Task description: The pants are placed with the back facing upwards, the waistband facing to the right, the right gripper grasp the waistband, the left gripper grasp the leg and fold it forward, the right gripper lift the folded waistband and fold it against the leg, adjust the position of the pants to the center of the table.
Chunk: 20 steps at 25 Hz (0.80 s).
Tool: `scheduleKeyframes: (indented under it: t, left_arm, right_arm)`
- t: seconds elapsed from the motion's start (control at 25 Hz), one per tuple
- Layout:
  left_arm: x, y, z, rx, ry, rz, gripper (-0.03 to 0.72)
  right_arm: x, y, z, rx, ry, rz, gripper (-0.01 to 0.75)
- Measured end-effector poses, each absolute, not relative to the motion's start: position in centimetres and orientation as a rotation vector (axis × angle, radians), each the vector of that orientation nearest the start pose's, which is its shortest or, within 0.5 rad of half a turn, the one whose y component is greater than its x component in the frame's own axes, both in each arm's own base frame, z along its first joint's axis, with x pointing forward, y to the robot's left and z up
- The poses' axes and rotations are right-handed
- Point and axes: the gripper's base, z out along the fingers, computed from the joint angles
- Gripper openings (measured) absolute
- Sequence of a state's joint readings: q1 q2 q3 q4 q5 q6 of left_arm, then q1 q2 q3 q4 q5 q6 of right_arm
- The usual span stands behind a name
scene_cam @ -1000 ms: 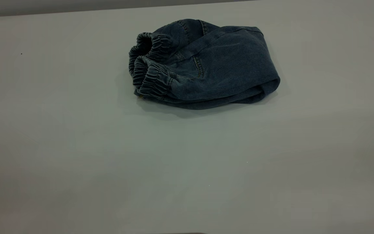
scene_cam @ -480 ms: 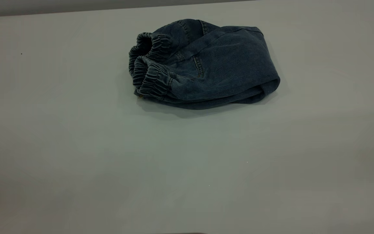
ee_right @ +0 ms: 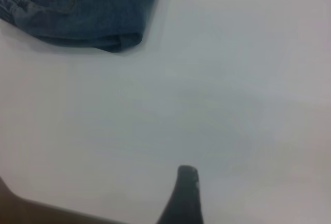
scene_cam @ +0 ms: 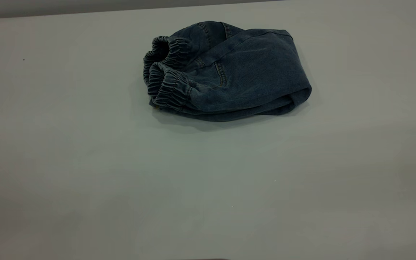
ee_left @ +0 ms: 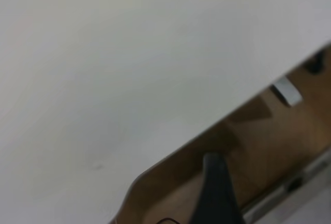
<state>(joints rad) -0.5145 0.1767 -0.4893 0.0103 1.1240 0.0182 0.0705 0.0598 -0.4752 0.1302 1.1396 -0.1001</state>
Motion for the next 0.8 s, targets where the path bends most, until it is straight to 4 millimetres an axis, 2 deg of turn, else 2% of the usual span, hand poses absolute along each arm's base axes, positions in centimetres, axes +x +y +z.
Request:
scheduleKeyframes:
  t: [0.2,0.4,0.6,0.8]
  left_arm:
    - [1.7,-0.3,26.8,0.253,2.27,-0.084,0.496]
    - [0.7,0.1,26.9,0.025,2.207,0.02,0.496]
    - [-0.7,0.1,26.9,-0.031,2.117,0.051,0.496]
    - [-0.9,0.1,26.9,-0.021,2.104,0.046,0.496]
  right_arm:
    - [0.2,1.1,26.5,-0.193,2.192,0.144,0.586]
    - [0.2,1.1,26.5,-0.158,2.194,0.126,0.586]
    - [-0.4,1.1,26.5,-0.054,2.146,0.067,0.586]
    - [-0.6,1.2,26.5,0.003,2.128,0.032,0.586]
